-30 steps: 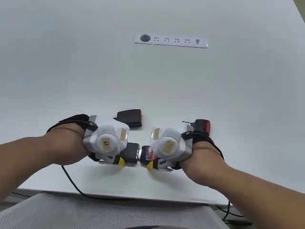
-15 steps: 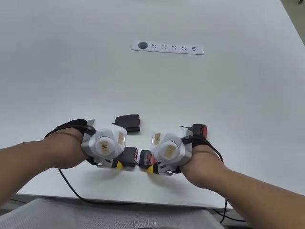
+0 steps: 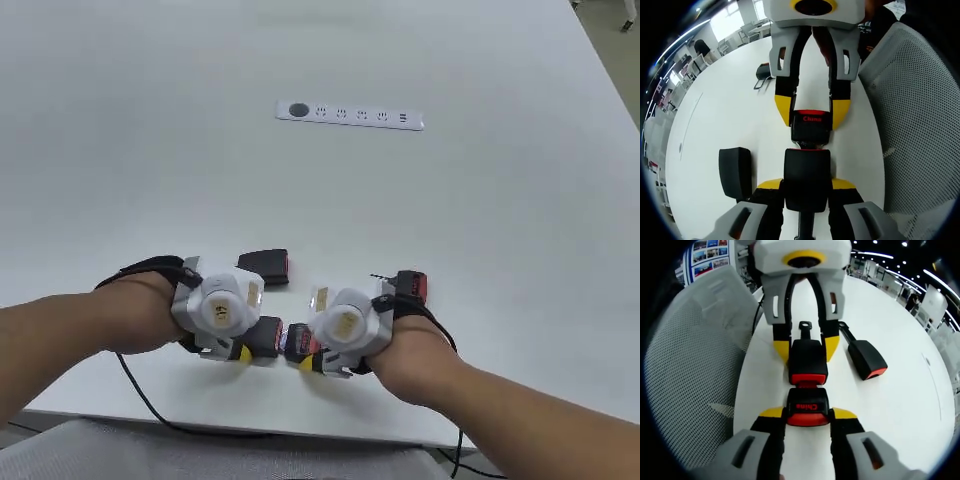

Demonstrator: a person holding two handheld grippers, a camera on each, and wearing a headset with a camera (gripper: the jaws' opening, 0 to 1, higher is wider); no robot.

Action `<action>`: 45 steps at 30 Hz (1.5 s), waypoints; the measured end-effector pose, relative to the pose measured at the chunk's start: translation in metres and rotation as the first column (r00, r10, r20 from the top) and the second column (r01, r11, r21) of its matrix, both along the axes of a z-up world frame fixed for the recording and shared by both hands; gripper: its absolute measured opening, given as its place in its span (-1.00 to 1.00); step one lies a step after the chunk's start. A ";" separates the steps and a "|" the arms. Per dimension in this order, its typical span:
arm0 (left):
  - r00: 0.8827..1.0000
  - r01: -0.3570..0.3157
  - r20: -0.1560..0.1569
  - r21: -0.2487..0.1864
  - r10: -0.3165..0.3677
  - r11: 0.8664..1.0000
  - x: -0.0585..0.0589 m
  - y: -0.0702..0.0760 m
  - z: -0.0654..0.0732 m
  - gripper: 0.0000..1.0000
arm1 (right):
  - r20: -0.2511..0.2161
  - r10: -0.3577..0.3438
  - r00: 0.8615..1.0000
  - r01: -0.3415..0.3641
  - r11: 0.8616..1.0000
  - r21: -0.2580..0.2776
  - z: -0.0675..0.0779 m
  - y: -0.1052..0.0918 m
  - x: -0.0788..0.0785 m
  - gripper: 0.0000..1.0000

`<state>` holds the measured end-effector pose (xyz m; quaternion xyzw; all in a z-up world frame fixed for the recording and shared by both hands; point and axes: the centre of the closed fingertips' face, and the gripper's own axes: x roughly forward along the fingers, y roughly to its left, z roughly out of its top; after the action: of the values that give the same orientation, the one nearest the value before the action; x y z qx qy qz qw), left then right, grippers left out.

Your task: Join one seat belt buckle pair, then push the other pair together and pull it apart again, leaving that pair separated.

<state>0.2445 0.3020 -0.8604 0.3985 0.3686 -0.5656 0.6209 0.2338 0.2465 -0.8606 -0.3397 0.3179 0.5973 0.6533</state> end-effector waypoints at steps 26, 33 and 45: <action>0.991 -0.042 0.126 -0.047 0.048 0.998 0.021 -0.002 0.048 -0.16 | 0.063 0.014 0.998 -0.017 0.999 0.041 0.046 -0.003 0.014 -0.34; 0.987 -0.056 0.147 -0.052 0.063 0.997 0.044 0.000 0.049 -0.13 | 0.077 -0.019 0.997 0.017 1.000 0.026 0.046 -0.028 0.039 -0.34; 0.987 -0.084 0.134 -0.054 0.090 0.995 0.086 -0.002 0.039 -0.10 | 0.096 -0.091 0.991 0.094 0.995 -0.025 0.039 -0.088 0.081 -0.35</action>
<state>0.3307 0.3003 -0.8209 0.4048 0.3286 -0.5180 0.6781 0.3148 0.1588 -0.8220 -0.3622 0.3106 0.5447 0.6897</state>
